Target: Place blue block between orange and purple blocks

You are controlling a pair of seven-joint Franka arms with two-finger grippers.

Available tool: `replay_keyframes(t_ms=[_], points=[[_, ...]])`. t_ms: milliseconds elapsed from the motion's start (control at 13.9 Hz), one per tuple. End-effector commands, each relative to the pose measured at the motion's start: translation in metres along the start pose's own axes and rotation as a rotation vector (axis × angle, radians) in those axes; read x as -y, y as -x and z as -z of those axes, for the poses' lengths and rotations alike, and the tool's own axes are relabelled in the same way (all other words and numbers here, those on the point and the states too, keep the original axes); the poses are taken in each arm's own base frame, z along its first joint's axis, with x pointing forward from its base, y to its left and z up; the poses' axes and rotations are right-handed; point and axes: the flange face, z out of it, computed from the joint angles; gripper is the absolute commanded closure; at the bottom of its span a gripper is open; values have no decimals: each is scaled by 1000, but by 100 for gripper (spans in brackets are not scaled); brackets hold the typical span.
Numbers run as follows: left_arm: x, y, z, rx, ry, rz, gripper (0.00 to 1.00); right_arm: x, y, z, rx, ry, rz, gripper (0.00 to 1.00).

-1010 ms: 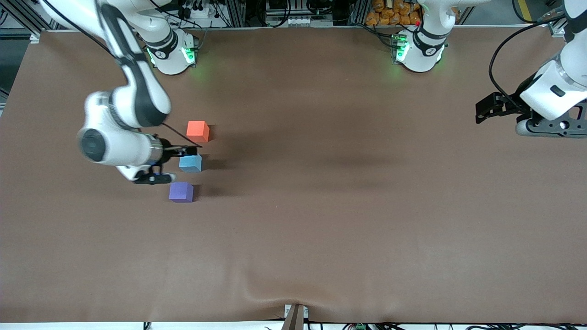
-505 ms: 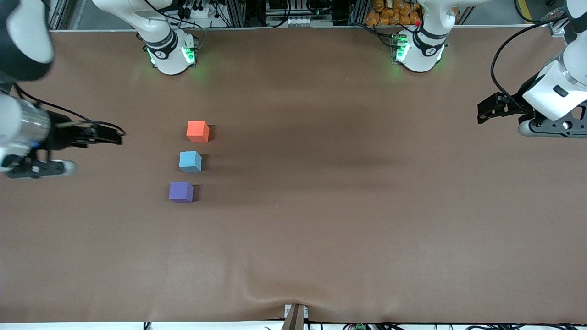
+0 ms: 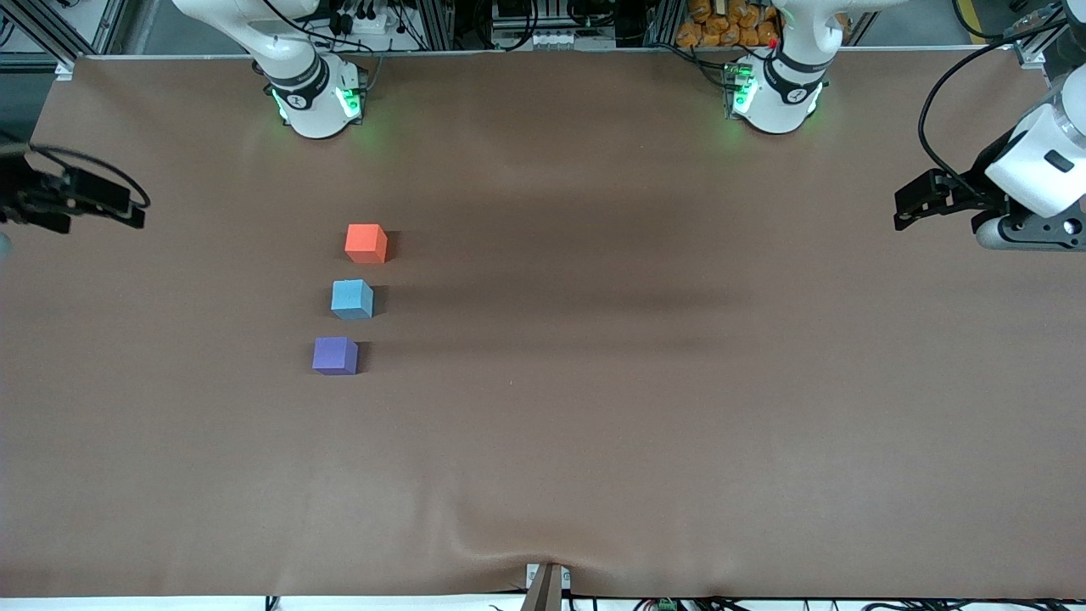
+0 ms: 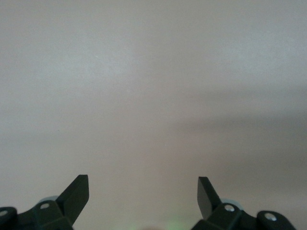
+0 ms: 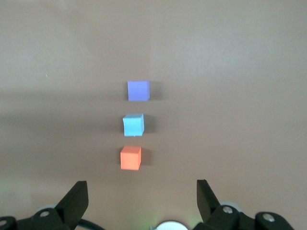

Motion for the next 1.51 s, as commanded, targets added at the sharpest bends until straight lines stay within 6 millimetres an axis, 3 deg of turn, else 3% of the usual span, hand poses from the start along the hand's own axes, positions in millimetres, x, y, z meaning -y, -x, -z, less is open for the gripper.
replay_keyframes(t_ms=[0, 577, 1442], points=[[3, -2, 5, -12, -13, -7, 0, -4, 45, -11, -52, 24, 2, 0], [20, -3, 5, -11, 1, 32, 0, -8, 46, -10, -41, 62, -4, 0], [15, -2, 5, -13, -3, 20, 0, -9, 49, -11, -16, 97, 60, 0]])
